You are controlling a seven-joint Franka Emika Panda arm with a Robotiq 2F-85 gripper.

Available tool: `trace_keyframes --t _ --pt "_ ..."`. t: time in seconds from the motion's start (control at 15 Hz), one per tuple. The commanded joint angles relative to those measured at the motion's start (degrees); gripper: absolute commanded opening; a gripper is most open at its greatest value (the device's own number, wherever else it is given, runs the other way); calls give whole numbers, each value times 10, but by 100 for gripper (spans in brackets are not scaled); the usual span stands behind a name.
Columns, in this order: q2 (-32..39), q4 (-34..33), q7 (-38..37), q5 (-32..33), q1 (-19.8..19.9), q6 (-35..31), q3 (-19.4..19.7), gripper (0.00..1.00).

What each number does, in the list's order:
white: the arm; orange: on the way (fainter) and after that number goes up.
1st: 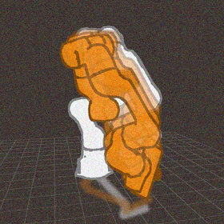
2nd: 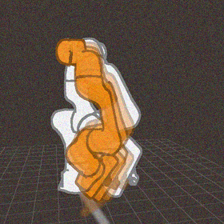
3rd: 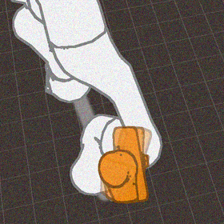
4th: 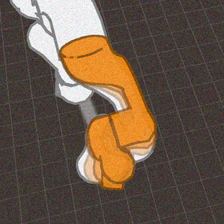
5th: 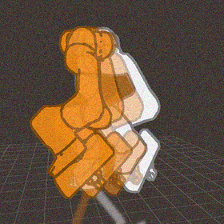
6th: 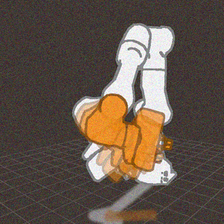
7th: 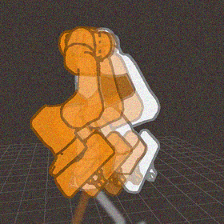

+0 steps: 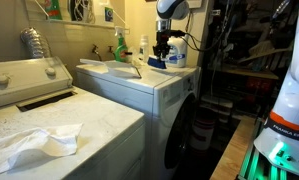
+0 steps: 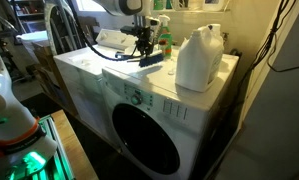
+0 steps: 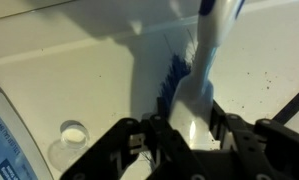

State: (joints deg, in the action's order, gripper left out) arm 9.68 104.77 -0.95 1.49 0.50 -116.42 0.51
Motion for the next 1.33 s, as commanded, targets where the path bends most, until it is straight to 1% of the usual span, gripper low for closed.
trace_keyframes --t 0.0,0.07,0.27,0.33,0.53,0.67,0.87,1.13,1.27 --pt "12 -15 -5 9 -7 12 -3 16" --pt "19 -21 -20 21 -12 8 -5 16" --pt "46 -50 -50 31 -27 29 -9 16" --pt "54 -58 -71 43 -34 35 -8 16" --pt "72 -80 -140 66 -51 76 -2 16" --pt "82 -96 -171 74 -58 104 -2 16" --pt "105 -126 -166 62 -59 129 -9 16" --pt "126 -154 -150 55 -65 115 -14 16" --pt "137 -170 -138 40 -63 120 -20 16"
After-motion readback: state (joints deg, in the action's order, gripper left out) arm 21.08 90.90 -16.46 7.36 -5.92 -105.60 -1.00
